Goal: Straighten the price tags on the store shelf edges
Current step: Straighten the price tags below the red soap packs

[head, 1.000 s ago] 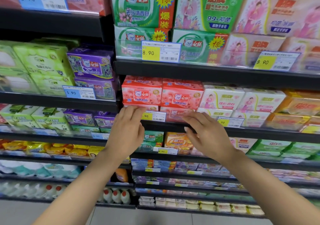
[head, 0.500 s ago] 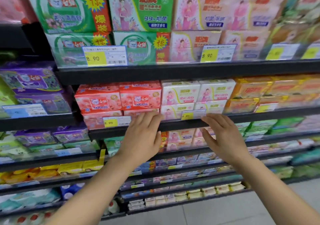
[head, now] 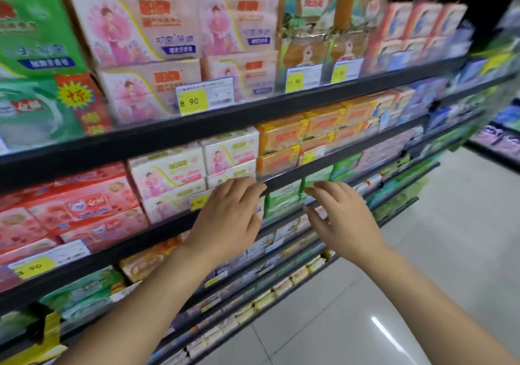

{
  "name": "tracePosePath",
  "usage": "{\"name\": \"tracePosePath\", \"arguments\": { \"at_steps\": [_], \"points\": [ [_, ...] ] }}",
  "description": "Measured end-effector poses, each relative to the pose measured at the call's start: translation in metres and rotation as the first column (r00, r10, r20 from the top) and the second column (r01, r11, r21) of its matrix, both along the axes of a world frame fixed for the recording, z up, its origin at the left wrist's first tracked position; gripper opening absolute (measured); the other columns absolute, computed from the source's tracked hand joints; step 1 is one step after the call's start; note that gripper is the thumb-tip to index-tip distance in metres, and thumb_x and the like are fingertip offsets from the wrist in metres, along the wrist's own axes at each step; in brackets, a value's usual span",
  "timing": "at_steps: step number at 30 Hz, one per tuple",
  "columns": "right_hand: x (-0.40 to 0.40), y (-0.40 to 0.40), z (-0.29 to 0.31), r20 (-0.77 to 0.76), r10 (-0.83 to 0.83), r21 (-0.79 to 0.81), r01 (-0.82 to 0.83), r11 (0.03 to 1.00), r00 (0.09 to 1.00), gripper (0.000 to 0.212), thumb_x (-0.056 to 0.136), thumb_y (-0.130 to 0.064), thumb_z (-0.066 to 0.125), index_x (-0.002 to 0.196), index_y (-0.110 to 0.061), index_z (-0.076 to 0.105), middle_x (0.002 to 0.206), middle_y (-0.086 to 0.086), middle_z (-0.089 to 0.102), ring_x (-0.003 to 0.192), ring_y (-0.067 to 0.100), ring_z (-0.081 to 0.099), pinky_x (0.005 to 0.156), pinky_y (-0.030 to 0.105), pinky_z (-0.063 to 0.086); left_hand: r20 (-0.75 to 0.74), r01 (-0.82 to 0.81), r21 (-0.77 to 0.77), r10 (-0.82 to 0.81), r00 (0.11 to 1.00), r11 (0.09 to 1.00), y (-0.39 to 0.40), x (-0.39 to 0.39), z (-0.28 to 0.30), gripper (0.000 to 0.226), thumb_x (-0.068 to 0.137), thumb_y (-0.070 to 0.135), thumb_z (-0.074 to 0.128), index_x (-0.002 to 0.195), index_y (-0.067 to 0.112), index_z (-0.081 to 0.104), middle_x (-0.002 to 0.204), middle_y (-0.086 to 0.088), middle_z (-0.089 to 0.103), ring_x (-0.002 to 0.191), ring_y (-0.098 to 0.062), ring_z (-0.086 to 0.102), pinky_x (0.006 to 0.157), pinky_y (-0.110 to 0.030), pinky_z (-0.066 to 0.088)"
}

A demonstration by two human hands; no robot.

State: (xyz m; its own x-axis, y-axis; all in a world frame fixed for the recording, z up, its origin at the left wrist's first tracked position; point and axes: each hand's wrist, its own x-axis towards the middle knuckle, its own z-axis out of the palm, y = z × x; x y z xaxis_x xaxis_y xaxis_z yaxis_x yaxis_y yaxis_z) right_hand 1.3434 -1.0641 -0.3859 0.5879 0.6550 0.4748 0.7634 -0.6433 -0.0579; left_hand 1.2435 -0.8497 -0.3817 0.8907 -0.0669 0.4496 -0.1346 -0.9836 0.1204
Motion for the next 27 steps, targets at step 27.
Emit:
{"name": "tracePosePath", "arguments": {
  "at_steps": [27],
  "points": [
    [0.224,-0.279,0.019,-0.051,0.013,0.042,-0.01,0.999,0.999,0.045,0.09,-0.039,0.038,0.116,-0.014,0.063,0.112,0.004,0.063,0.104,0.025,0.057,0.085,0.038,0.048,-0.004,-0.027,0.141,0.028,1.0,0.99,-0.276,0.24,0.023,0.045,0.078,0.024,0.069,0.12,0.012,0.059,0.116,-0.003,0.061,0.108,-0.024,0.056,0.091,-0.039,0.044]
  ]
}}
